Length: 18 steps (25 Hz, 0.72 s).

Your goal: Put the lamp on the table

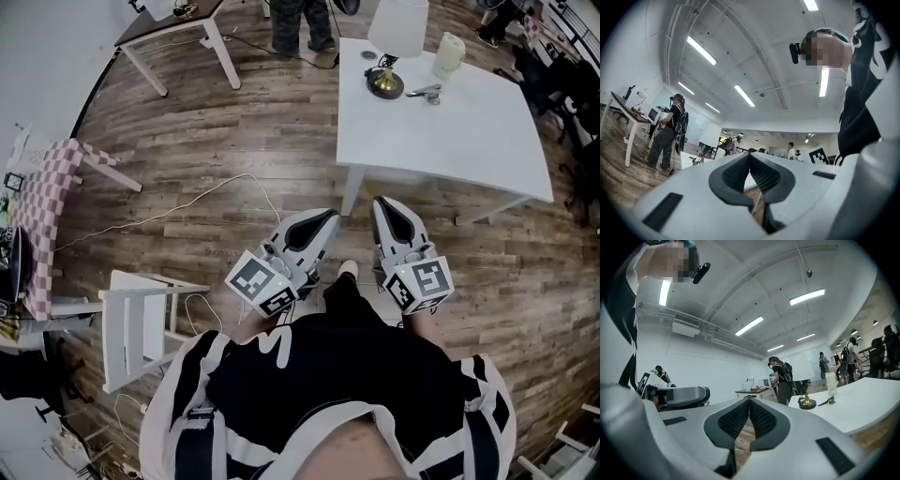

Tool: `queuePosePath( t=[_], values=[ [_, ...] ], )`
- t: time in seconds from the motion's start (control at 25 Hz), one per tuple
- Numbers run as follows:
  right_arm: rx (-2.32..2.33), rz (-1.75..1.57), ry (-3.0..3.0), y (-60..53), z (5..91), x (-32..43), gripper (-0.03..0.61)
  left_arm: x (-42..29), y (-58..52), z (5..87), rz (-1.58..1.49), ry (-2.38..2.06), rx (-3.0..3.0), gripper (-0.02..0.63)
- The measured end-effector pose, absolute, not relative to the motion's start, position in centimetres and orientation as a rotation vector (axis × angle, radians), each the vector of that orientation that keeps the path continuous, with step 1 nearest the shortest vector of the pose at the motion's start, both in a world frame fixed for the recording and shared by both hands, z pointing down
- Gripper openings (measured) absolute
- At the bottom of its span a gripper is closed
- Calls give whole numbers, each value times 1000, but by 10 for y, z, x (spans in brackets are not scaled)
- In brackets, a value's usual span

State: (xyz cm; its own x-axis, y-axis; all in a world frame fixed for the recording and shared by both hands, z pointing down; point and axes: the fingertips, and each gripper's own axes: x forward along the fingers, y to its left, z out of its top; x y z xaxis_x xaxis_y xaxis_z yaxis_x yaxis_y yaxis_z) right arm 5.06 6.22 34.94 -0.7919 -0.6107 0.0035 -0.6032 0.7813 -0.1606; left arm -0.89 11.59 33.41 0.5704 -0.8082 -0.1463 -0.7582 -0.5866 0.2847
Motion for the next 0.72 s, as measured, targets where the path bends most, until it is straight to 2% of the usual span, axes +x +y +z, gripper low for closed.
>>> queuePosePath(
  t=[0.36, 0.72],
  values=[
    [-1082, -185, 2857, 176, 342, 61, 20, -6, 228, 329, -364, -1272, 2675, 8],
    [-1137, -134, 2812, 235, 325, 83, 20, 11, 283, 315, -381, -1245, 2725, 8]
  ],
)
